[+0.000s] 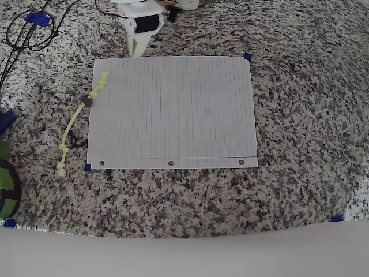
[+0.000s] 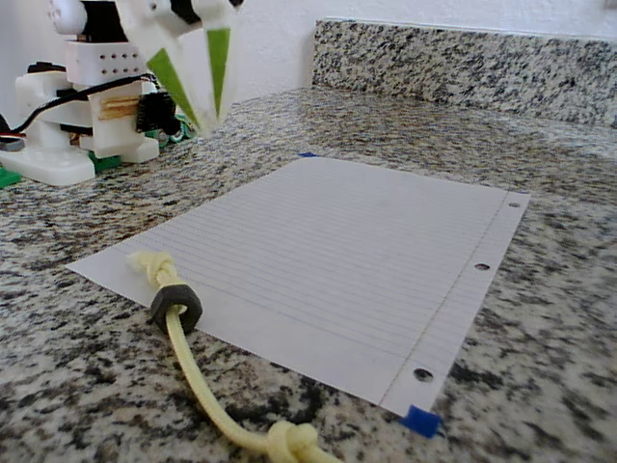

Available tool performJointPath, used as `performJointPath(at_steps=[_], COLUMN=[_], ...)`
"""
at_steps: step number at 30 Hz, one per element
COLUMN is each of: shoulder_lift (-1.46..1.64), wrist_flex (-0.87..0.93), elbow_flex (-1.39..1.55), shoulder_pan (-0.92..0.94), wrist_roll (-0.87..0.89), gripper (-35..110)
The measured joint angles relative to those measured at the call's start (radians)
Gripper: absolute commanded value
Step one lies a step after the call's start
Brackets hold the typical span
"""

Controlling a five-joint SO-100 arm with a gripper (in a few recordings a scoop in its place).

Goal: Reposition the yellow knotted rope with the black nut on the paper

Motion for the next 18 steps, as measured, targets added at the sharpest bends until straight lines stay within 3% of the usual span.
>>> performJointPath(at_steps=[3,9,13,16,18], shoulder_lift=[-0.075,-0.229,-0.310,-0.365,-0.400], wrist_flex=[-0.018,-0.048,-0.084,-0.141,-0.179], elbow_flex=[-0.025,-0.132,-0.155,-0.155,-0.155], shoulder_pan=[0.046,0.150,0.176,0.201,0.199], wrist_roll=[0.222,0.311,0.463,0.555,0.597], gripper=[3,4,9,28,31])
